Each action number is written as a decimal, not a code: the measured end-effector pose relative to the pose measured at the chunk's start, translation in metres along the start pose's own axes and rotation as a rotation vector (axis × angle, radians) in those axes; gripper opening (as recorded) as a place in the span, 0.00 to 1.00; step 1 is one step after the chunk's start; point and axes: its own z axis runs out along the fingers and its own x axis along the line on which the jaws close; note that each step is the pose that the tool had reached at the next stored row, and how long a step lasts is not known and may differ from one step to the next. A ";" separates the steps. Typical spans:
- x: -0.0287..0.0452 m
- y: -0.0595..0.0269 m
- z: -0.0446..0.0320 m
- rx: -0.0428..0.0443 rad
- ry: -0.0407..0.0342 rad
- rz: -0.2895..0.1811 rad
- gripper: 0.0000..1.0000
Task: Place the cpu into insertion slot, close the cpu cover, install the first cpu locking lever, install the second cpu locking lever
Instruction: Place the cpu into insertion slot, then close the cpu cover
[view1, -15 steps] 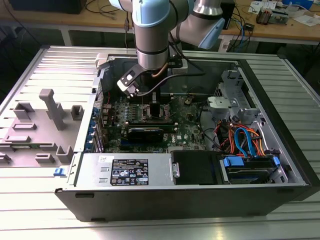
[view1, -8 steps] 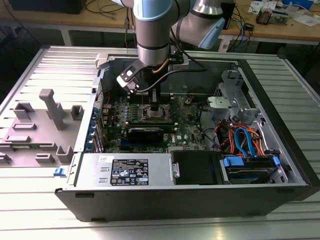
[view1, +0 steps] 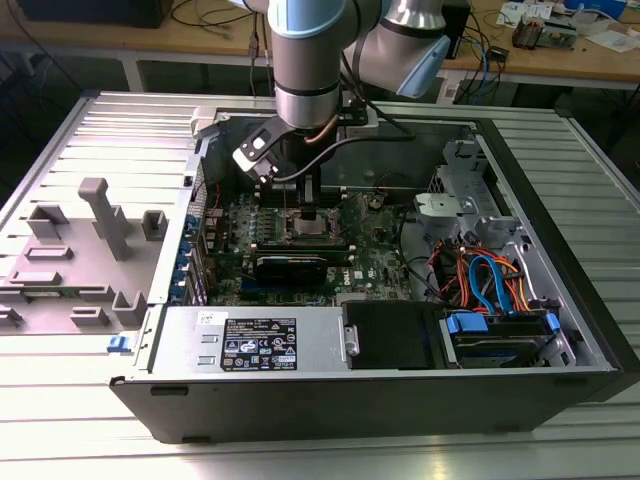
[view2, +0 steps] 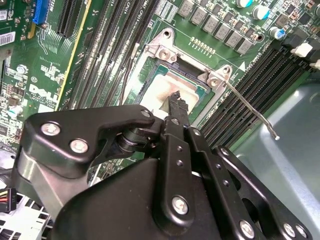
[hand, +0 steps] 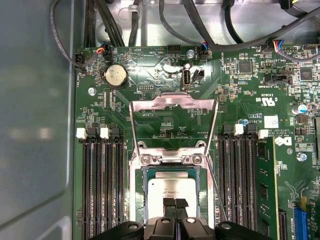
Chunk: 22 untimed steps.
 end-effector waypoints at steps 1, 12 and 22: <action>0.0000 0.0000 -0.0001 0.0002 0.0000 0.000 0.11; 0.0000 0.0002 -0.0031 0.0050 -0.0001 0.000 0.11; 0.0000 0.0006 -0.0105 0.0049 -0.0002 0.000 0.11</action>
